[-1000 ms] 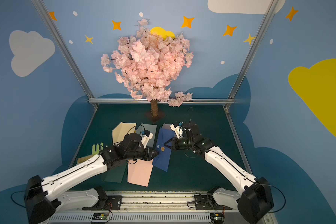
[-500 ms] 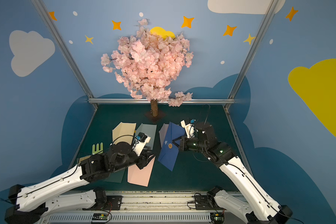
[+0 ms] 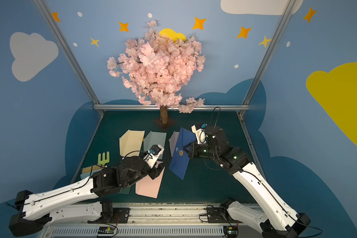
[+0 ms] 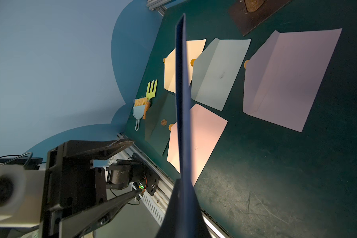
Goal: Open the envelope
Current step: Open the envelope flap on the envelope.
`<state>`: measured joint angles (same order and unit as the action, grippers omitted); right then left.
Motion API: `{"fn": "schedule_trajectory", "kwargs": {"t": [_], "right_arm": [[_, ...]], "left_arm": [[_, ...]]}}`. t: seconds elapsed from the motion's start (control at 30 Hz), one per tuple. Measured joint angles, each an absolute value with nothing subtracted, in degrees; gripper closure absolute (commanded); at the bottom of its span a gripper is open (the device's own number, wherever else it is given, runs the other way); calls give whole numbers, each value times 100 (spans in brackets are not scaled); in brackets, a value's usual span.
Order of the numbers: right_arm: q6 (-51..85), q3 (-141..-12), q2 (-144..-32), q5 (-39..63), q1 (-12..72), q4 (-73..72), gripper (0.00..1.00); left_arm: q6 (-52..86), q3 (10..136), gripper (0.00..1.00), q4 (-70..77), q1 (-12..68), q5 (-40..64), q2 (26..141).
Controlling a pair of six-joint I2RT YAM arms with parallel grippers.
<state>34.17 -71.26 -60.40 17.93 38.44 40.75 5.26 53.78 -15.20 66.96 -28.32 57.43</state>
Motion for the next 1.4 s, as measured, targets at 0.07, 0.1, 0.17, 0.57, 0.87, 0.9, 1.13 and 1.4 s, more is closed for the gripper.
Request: {"fn": "schedule_trajectory", "kwargs": {"t": [0.07, 0.1, 0.17, 0.57, 0.87, 0.9, 1.13, 1.4], "right_arm": [[3404, -7220, -6149, 1723, 3916, 4075, 100], [3406, -7260, -6193, 1691, 3946, 4073, 100], [3404, -7330, -6267, 1632, 4005, 4071, 100], [3406, -7516, -6449, 1396, 4322, 4066, 100], [3426, -7596, -6469, 1293, 4423, 4053, 100], [3428, -7596, -6469, 1286, 4431, 4051, 100], [3511, -7596, -6469, 1164, 4530, 4047, 100], [3579, -7599, -6482, 1081, 4622, 4029, 100]], "left_arm": [[515, 5308, 28, -1387, 6705, -2945, 5741], [513, 5271, 27, -1321, 6705, -2985, 5736], [513, 5164, 26, -1219, 6705, -3063, 5719], [342, 5085, 22, -947, 6792, -3376, 5924], [82, 5085, 20, -797, 7022, -3581, 6114], [71, 5085, 20, -792, 7039, -3607, 6139], [60, 5094, 18, -762, 7214, -4254, 6563], [86, 5196, 18, -740, 7406, -5221, 6982]]}}
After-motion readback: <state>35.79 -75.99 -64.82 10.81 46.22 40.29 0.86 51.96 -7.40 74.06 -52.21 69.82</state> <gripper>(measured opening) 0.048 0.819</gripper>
